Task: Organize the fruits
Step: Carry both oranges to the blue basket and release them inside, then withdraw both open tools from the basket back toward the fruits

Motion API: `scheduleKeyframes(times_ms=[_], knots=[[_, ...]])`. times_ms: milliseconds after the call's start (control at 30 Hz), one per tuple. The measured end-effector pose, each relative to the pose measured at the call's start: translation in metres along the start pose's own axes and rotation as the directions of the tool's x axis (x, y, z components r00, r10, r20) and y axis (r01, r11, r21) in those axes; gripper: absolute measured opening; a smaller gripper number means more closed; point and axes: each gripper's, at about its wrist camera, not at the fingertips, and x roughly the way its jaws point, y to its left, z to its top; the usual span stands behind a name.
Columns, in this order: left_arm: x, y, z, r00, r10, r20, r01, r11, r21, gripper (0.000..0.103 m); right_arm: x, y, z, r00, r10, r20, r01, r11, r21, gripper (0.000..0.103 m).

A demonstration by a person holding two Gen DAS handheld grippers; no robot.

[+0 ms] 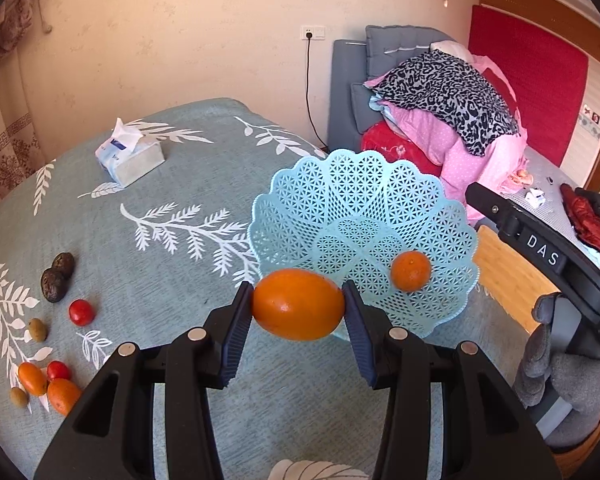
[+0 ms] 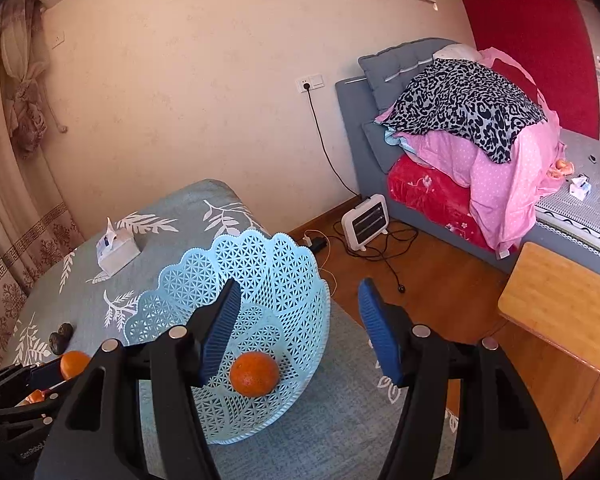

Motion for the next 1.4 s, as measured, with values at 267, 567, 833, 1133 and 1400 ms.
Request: scheduleKeyframes(times_ms=[267,567,833,1133,1400], knots=[[0.013,-0.007,0.003,0.999,-0.043,0.021,0.043,0.999,-0.001,0.067,0.003,0.004,-0.002,1.0,0.011,-0.018,-0.011,1.0,-0.005,0.064],[-0.004,0.005,0.004,0.993,0.044,0.111,-0.043,0.999,-0.008,0.098,0.004,0.016,-0.007,0.999,0.03,-0.029,-0.031,0.999,-0.032,0.075],[-0.013,0.018,-0.002,0.986,0.122,0.114,-0.119,0.992,-0.032,0.098,0.001,0.025,-0.008,0.999,0.042,-0.029,-0.043,0.998,-0.049,0.077],[-0.033,0.031,-0.01,0.968,0.195,0.16,-0.19,0.981,-0.046,0.098,-0.006,0.036,-0.01,0.998,0.056,-0.023,-0.058,0.995,-0.076,0.077],[-0.045,0.046,-0.015,0.959,0.231,0.166,-0.219,0.972,-0.089,0.098,-0.011,0.047,-0.011,0.997,0.071,-0.023,-0.073,0.992,-0.104,0.078]])
